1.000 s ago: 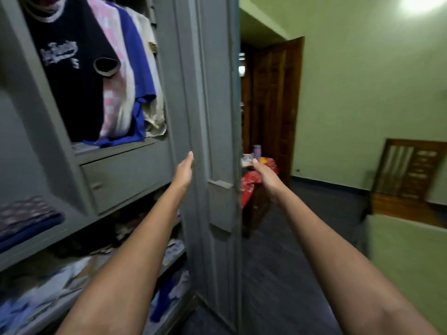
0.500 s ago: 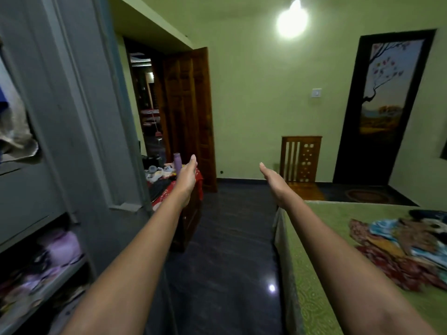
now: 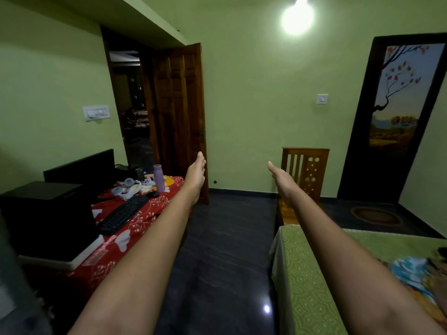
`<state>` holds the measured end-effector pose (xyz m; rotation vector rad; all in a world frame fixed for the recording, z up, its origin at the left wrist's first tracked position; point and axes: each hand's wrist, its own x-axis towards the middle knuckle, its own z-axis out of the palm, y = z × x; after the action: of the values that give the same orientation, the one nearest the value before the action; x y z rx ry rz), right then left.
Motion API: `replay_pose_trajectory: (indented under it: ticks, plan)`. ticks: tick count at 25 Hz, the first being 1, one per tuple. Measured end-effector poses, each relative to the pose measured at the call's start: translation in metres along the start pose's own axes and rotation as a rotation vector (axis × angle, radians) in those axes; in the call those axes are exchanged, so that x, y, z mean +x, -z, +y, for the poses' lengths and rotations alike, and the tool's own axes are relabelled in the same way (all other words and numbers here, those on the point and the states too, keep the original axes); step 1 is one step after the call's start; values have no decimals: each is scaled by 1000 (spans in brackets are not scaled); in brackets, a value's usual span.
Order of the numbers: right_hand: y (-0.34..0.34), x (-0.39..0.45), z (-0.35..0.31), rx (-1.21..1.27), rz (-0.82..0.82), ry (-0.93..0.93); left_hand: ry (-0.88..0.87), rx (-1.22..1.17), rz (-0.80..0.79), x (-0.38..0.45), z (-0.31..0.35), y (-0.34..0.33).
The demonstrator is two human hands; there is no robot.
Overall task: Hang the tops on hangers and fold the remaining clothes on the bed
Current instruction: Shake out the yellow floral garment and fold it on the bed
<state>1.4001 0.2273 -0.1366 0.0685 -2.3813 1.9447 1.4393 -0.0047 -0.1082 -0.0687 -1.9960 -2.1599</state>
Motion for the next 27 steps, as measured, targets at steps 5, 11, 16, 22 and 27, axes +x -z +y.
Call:
replay_pose_trajectory:
  ticks: [5,11,16,22,27]
  plan:
    - [3,118,28,10,-7,-45,25,17,-8,119,-40,-24]
    - [9,293,34,25,47,-58,0,4,-67,306,-67,-46]
    - [30,430,34,60,121,-43,20,48,-120,463,-77,-78]
    - [75,563,72,40,229,-85,26,103,-221,606,-123,-149]
    - [147,657,82,22,348,-60,17,75,-302,713,-144,-237]
